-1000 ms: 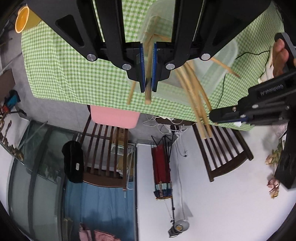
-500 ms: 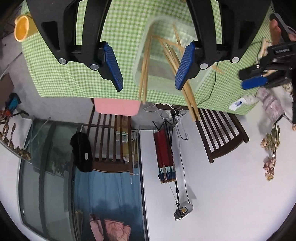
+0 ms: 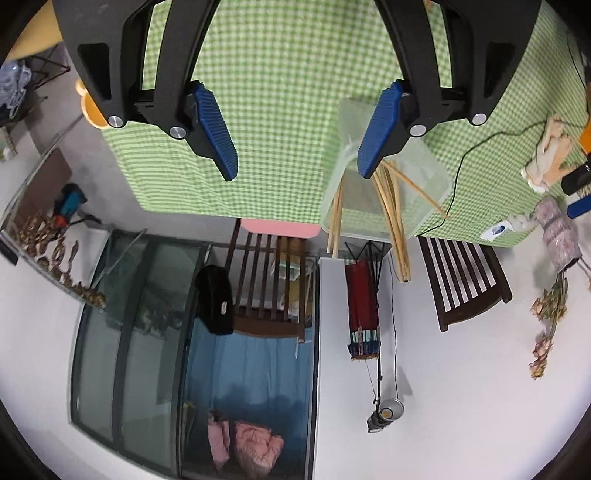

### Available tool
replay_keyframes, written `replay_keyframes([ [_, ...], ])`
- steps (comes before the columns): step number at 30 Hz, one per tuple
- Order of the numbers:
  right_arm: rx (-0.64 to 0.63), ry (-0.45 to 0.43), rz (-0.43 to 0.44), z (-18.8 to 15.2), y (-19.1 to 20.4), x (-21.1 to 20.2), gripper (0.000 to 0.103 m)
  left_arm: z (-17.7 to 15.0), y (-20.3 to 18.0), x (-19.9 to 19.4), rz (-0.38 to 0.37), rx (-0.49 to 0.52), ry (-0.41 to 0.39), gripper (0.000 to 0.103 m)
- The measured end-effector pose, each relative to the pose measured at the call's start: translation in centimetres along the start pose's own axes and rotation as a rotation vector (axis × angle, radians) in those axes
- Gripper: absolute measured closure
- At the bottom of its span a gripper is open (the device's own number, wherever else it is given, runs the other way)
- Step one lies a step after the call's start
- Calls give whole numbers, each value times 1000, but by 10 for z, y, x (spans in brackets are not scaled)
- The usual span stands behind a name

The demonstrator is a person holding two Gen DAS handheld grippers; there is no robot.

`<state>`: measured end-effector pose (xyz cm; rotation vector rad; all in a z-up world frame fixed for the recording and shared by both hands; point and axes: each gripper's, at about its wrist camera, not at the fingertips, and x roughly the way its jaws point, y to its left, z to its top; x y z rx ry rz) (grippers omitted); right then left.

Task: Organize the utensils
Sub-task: 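Withdraw both open tools from the box toward the remaining chopsticks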

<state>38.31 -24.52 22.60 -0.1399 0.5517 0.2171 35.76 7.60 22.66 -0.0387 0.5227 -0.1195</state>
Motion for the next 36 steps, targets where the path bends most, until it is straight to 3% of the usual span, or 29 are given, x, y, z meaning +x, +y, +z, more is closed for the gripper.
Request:
replay_keyframes([
  [9,-57,-79,-31,-44,21,-48,36,-45,-15,-46,12,12,-23,8],
  [19,-99,-146,-29,-108,49,-95,29,-120,-23,-103,81,-17,-123,8],
  [30,-57,-190,-1,-178,72,-135,21,-192,-26,-134,73,-106,-101,8],
  [36,-105,-177,-22,-215,95,-139,22,-226,-40,-140,107,-59,-103,8],
])
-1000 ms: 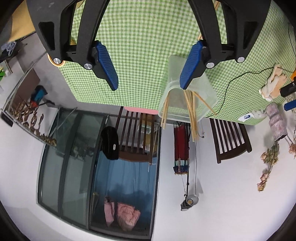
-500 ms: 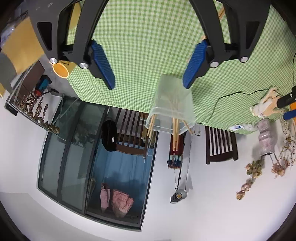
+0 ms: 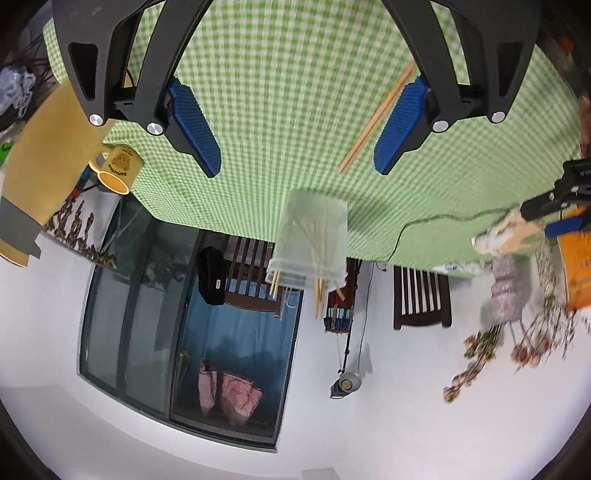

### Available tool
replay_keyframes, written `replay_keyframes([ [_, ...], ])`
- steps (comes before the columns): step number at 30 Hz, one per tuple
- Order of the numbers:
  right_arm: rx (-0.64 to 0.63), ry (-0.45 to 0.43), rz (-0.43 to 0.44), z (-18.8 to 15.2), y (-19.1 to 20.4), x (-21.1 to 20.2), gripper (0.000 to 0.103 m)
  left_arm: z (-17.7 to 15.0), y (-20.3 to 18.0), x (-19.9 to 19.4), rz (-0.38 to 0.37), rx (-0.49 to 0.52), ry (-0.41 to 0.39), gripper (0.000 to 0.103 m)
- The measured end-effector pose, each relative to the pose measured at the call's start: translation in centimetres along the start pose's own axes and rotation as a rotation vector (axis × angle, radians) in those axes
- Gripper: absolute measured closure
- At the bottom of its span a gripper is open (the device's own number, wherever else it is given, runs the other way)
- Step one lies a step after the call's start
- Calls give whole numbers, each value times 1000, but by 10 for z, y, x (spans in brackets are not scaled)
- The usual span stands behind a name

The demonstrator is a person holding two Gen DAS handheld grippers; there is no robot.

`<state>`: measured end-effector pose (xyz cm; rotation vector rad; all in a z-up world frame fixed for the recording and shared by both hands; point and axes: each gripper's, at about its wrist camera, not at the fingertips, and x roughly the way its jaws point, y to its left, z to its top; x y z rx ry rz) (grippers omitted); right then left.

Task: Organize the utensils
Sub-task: 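Withdraw both open tools from the box toward the remaining chopsticks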

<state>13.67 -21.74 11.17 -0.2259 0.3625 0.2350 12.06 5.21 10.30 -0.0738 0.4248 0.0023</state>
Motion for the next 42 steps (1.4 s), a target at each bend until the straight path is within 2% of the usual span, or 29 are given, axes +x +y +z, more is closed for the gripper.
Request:
replay_keyframes([
  [5,21,9,8,-20,9,-7,21,-22,-7,-4,-26,26,2,8],
  [9,14,7,6,-35,15,-11,21,-41,-9,-1,-61,30,44,8],
  [15,37,33,16,-60,20,-13,21,-65,-15,5,-62,26,101,8],
  [18,31,71,15,-74,24,-10,21,-72,-19,5,-51,50,110,8],
  [22,37,117,24,-89,28,-8,21,-87,-14,1,-46,21,141,8],
  [26,45,137,32,-95,31,-6,21,-98,-15,7,-56,19,188,8],
  [32,38,129,43,-93,36,-7,22,-101,-20,9,-44,49,185,8],
  [42,57,133,43,-92,35,-5,21,-97,-14,15,-16,43,207,8],
])
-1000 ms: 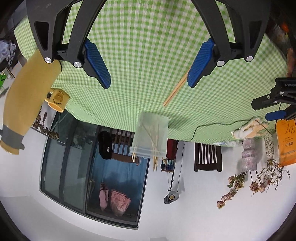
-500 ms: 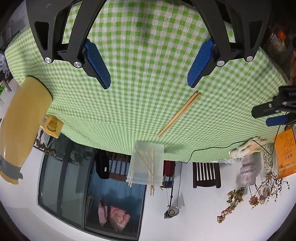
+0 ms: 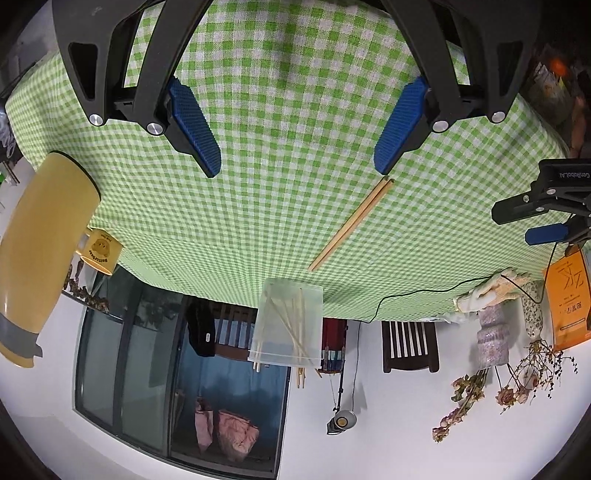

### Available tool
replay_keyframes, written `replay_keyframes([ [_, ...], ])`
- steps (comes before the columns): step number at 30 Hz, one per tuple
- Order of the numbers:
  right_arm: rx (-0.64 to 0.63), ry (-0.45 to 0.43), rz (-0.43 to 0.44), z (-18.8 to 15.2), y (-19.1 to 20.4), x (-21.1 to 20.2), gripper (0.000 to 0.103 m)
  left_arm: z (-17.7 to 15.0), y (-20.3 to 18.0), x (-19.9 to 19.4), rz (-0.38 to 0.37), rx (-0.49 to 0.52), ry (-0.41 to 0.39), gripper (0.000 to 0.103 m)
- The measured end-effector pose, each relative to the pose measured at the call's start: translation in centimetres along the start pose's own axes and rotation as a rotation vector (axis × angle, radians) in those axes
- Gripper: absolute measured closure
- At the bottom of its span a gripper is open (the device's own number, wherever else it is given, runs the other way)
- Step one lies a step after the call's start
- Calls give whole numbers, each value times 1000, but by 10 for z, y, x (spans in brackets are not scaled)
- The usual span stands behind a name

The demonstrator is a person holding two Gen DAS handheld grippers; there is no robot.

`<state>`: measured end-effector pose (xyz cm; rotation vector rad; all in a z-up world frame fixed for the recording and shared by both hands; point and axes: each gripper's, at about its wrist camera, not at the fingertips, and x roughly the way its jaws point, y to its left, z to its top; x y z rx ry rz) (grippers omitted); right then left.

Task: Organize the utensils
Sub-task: 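Withdraw both open tools from the box toward the remaining chopsticks, then close the right tool on one of the remaining wooden chopsticks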

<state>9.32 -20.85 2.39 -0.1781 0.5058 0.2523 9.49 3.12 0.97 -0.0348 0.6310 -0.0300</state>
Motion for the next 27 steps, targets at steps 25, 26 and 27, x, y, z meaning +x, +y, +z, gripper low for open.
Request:
replay_keyframes([
  [25,-11,228,84,22,45,82,59,4,32,24,22,-18,69,8],
  [26,-6,233,86,21,45,84,59,4,31,24,19,-17,71,8],
  [27,0,231,88,20,46,85,60,3,30,25,14,-15,72,8],
])
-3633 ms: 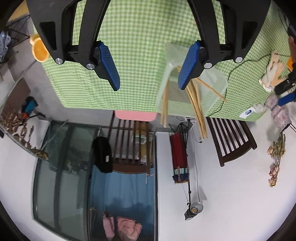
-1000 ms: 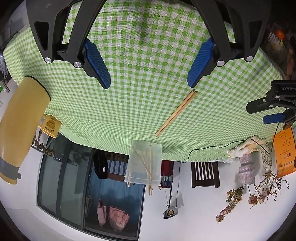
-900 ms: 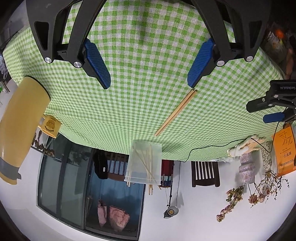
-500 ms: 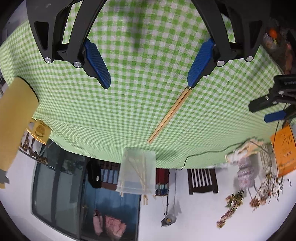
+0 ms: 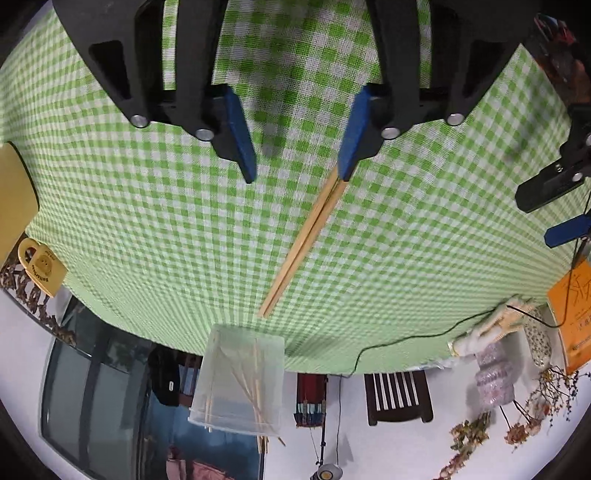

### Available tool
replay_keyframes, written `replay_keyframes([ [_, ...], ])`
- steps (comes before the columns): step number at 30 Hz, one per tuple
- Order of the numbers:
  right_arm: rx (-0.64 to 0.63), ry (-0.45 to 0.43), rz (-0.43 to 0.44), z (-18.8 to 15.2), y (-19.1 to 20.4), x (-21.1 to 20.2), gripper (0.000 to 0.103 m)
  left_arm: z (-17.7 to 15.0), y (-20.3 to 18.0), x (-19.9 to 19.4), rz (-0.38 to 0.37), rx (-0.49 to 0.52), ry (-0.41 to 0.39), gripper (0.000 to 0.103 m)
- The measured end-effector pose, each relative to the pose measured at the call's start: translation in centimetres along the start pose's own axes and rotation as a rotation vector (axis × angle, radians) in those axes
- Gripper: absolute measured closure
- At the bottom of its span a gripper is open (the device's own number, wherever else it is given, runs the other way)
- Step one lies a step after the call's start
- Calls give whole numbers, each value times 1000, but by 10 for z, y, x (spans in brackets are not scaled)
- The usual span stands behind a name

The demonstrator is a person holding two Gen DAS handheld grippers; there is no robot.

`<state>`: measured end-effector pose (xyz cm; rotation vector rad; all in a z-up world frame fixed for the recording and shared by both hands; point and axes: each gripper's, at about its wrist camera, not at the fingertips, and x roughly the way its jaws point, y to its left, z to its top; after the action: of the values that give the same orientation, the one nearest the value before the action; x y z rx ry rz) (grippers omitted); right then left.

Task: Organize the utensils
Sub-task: 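Close the right tool on one of the remaining wooden chopsticks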

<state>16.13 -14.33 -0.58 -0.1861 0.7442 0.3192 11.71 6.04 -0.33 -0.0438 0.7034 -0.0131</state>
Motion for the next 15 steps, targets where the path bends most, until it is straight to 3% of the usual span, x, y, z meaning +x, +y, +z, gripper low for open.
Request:
replay_keyframes([
  [15,18,-1,-8,5,2,3,60,2,-8,-2,-5,16,-7,8],
])
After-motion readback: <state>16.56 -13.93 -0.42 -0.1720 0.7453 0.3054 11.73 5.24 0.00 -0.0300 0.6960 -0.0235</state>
